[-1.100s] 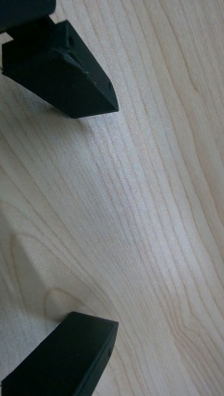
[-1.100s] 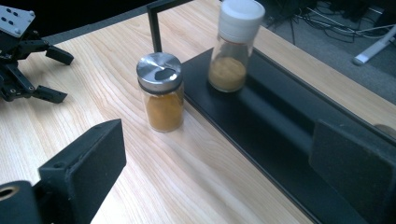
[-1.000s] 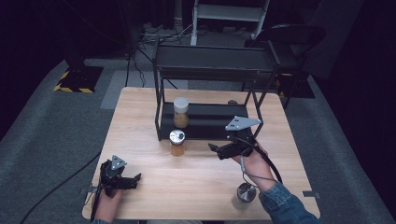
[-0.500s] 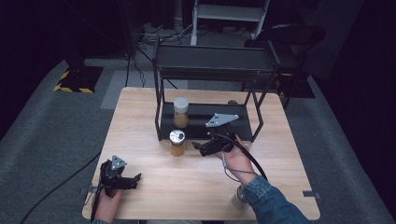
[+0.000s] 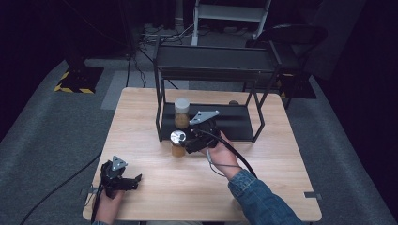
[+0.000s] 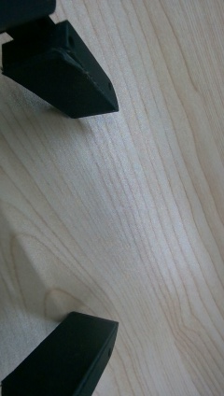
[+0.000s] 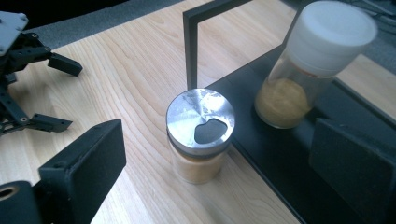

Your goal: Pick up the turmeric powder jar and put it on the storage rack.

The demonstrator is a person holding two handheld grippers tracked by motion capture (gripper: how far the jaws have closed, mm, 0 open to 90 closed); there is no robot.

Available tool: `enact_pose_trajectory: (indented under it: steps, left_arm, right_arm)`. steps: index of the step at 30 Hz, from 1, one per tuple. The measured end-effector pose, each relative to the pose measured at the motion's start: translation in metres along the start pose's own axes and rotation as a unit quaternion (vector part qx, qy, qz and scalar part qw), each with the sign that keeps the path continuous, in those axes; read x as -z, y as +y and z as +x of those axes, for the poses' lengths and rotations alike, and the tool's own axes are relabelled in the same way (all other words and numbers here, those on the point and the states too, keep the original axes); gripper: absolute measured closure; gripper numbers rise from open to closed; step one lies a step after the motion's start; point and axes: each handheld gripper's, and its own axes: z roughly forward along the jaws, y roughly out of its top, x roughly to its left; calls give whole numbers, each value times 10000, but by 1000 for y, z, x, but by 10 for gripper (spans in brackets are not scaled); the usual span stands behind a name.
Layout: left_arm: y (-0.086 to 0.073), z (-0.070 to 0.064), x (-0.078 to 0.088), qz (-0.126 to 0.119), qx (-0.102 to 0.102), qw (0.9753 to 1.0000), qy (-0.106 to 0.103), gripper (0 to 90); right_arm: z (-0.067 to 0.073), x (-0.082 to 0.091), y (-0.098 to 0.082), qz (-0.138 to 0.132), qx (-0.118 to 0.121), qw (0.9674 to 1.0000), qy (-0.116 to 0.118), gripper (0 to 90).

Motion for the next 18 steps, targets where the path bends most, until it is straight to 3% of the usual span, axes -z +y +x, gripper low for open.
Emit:
enact_pose_trajectory:
  steps: [18]
  left_arm:
    - [0, 0, 0, -1, -2, 10000, 0, 2]
  right_arm:
    - [-3, -46, 9, 299, -122, 9995, 44, 43]
